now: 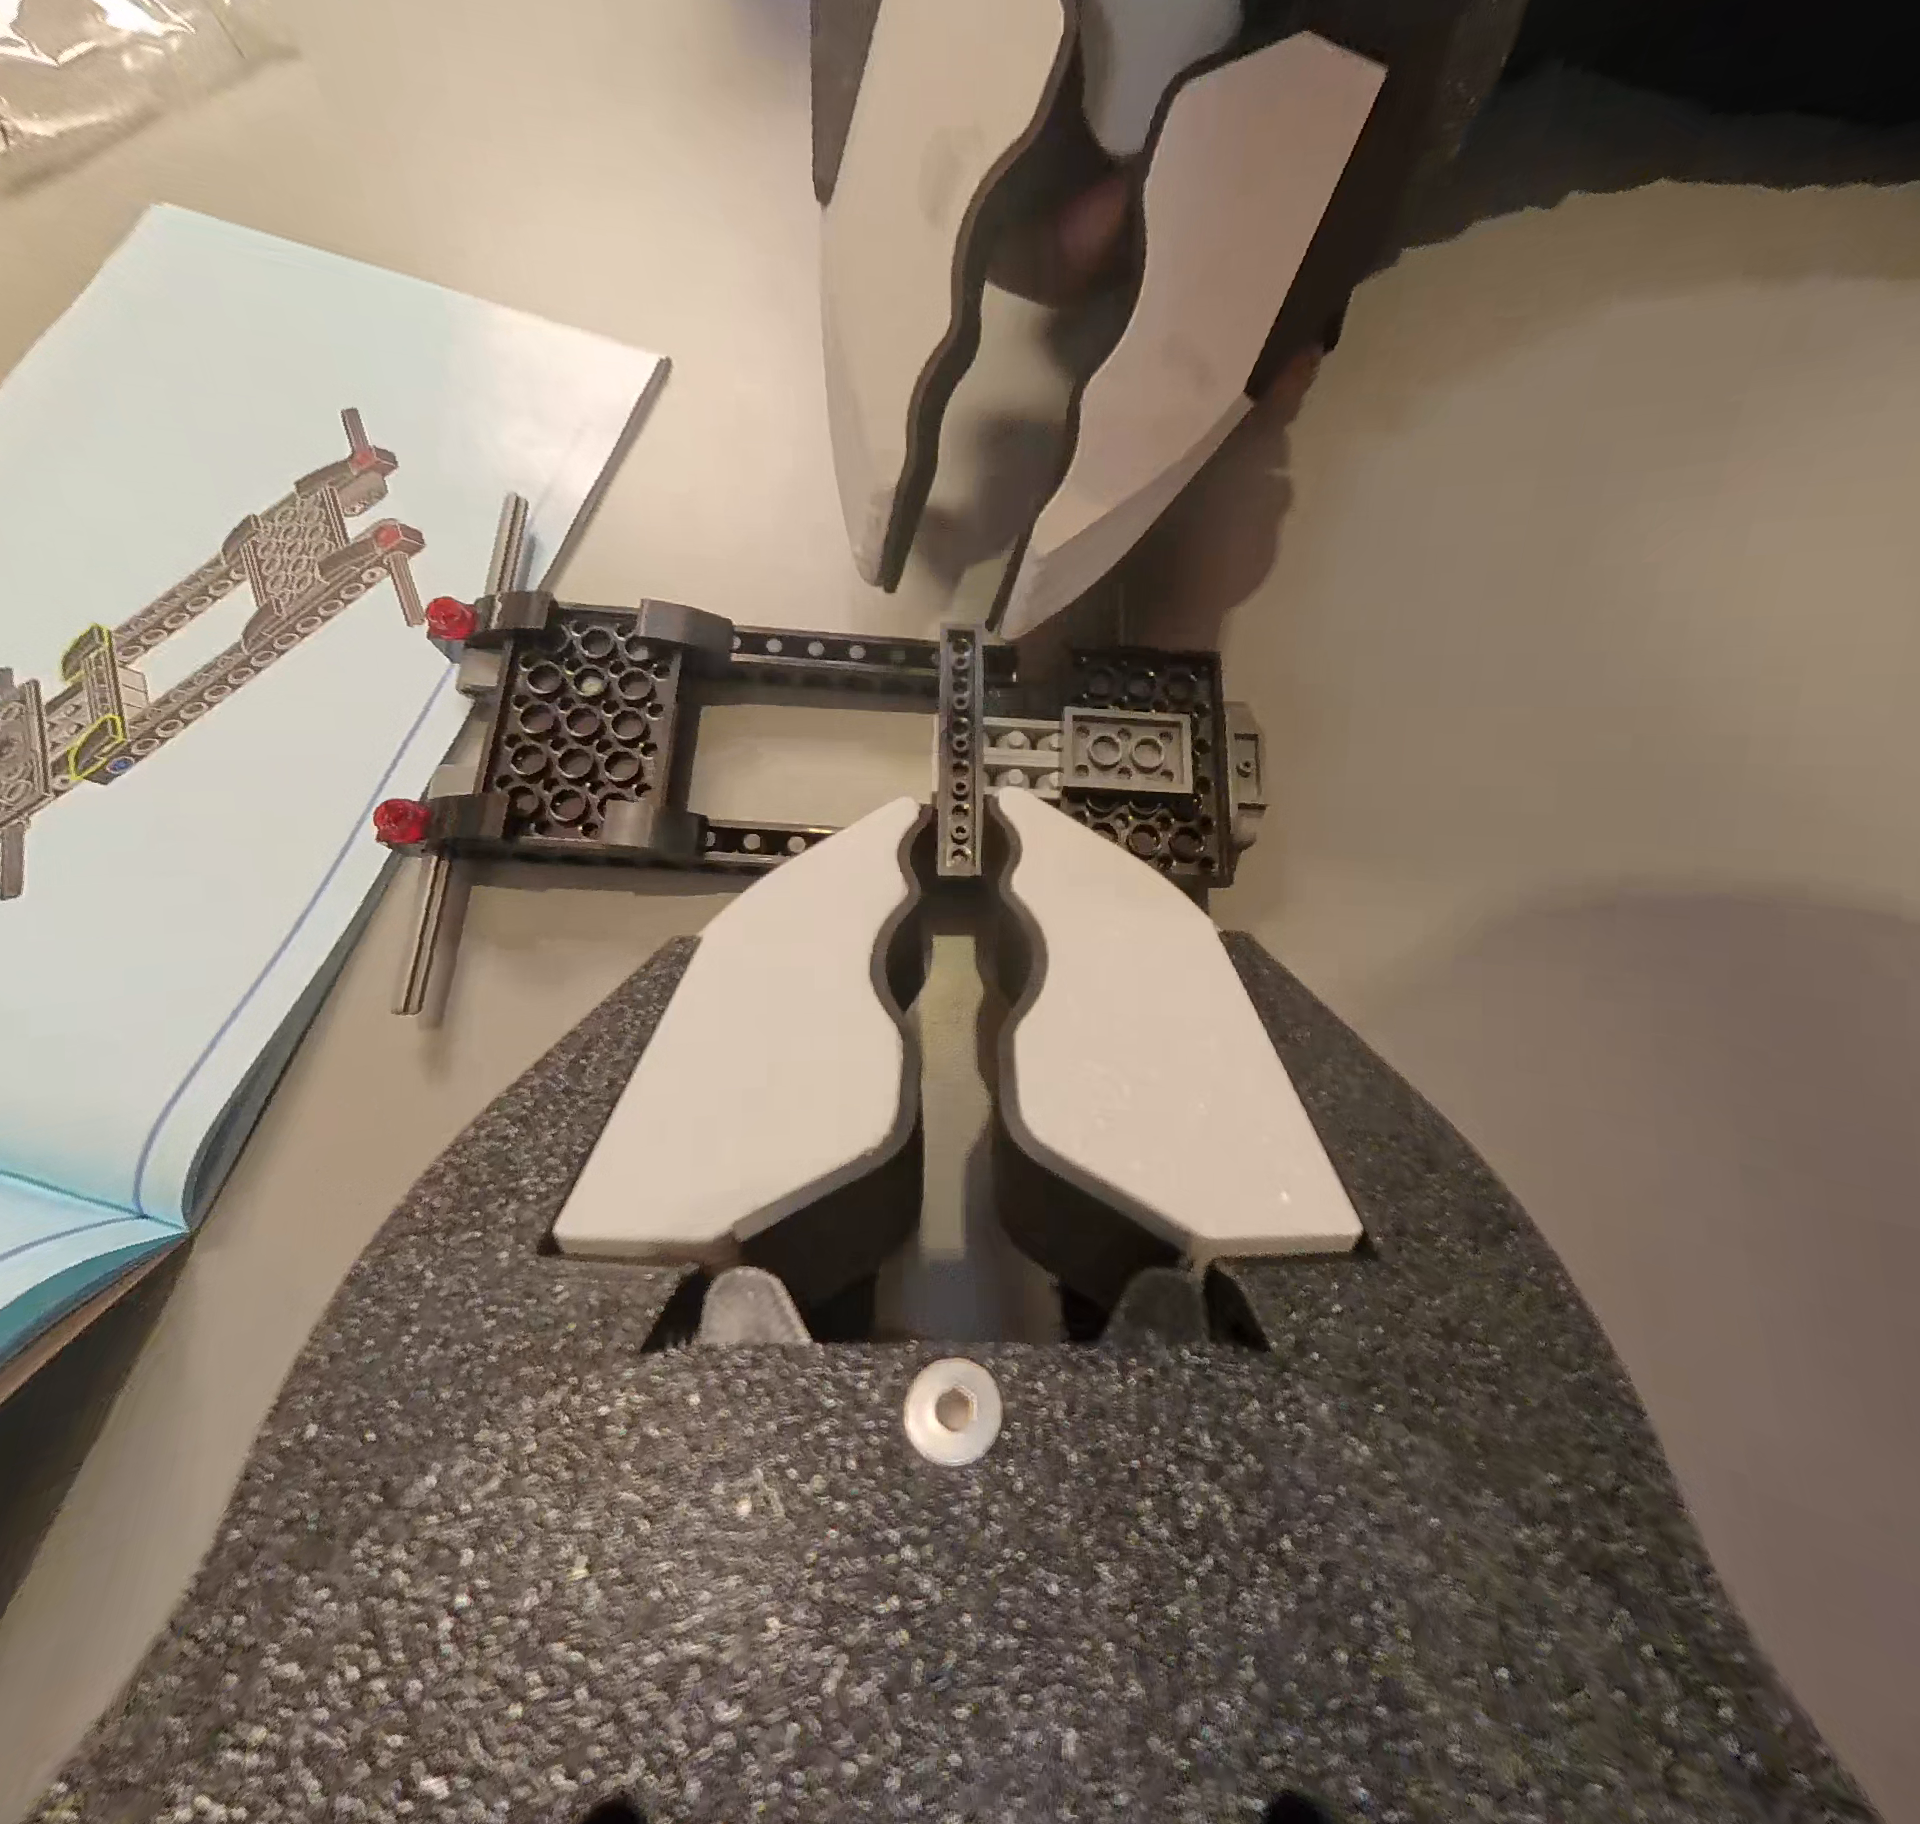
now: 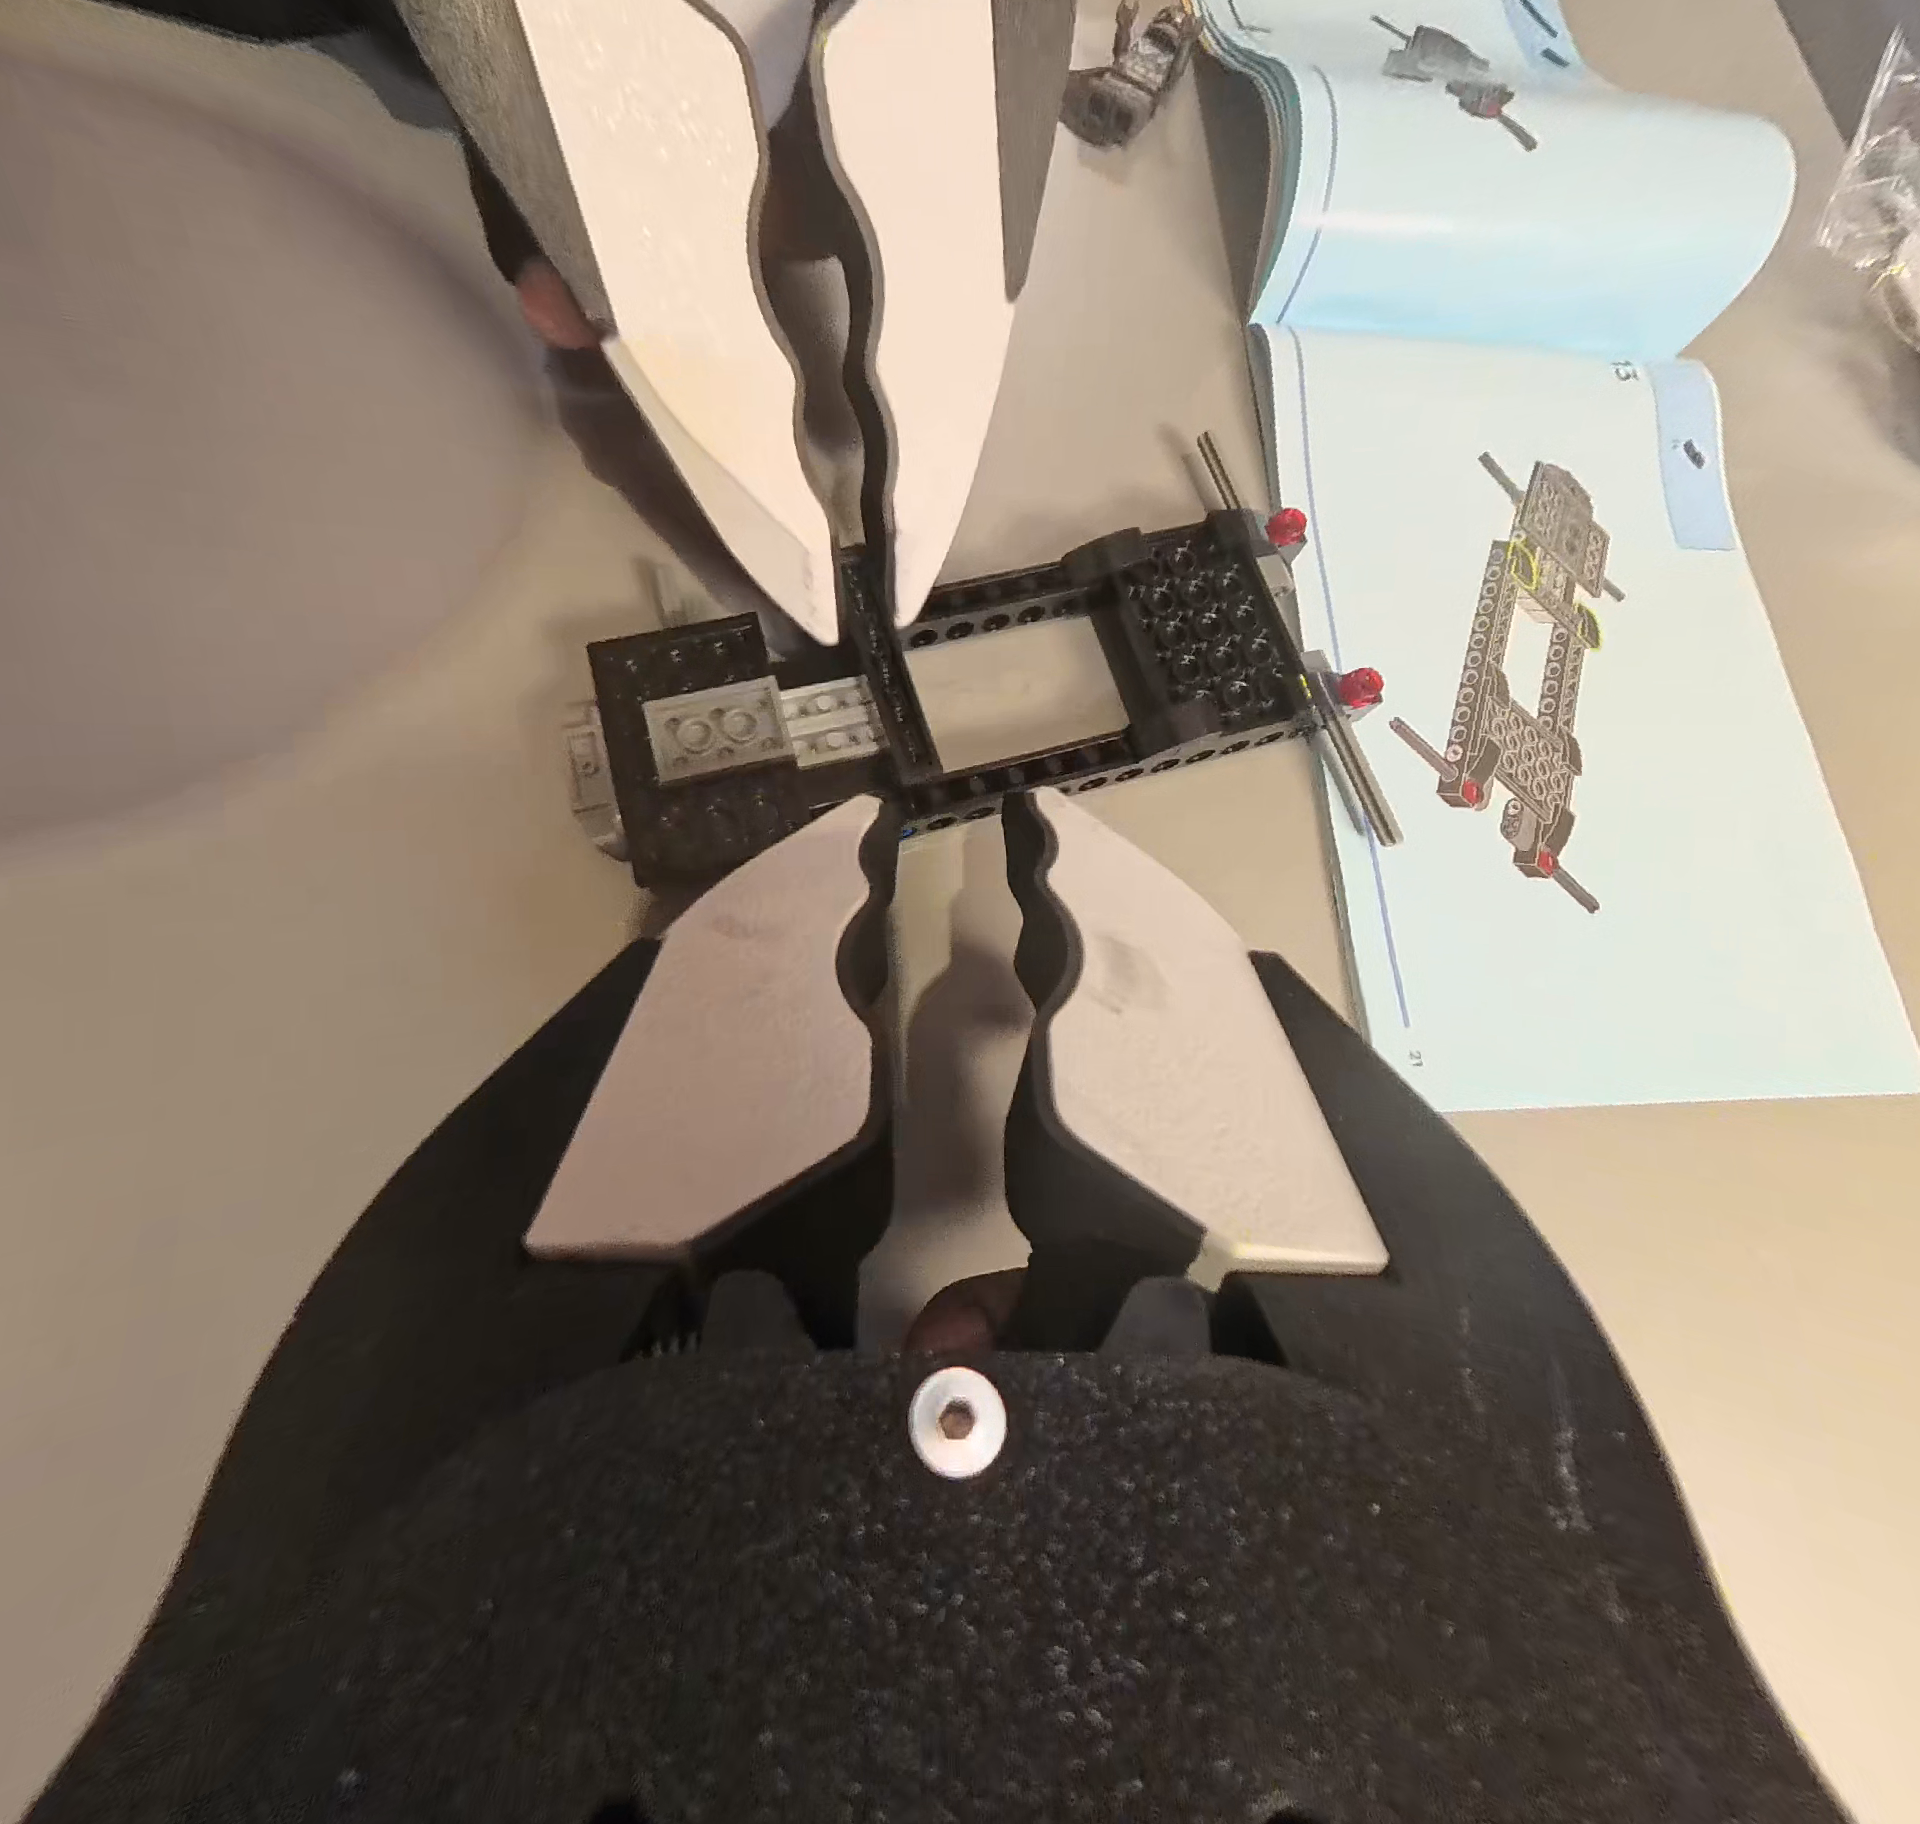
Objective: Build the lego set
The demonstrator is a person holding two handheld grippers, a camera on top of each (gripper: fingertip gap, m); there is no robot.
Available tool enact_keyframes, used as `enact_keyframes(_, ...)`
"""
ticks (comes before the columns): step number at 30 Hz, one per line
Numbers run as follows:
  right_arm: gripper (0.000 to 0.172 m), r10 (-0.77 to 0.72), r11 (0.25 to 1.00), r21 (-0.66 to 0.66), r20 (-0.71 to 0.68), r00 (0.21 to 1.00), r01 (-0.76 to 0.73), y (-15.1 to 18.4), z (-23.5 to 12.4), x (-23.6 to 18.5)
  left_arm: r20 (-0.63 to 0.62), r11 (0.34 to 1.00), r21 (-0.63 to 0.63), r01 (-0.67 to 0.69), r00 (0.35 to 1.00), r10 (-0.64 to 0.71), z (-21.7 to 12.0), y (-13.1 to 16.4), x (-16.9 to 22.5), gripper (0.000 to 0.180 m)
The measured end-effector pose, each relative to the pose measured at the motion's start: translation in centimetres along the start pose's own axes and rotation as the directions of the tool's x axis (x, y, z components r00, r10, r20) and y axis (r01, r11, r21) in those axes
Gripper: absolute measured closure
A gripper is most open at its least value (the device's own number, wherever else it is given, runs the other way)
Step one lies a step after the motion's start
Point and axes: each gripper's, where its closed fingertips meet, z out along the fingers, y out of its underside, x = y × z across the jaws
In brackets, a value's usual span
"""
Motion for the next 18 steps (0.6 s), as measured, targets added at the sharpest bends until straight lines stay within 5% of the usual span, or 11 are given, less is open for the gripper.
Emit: enact_keyframes(18,0.152,0.011,1.0,-0.012,0.005,1.0,-0.011,0.35,-0.16,-0.01,0.006,0.999,-0.052,0.006,1.0,-0.006,0.26,0.28,-0.2,0.173)
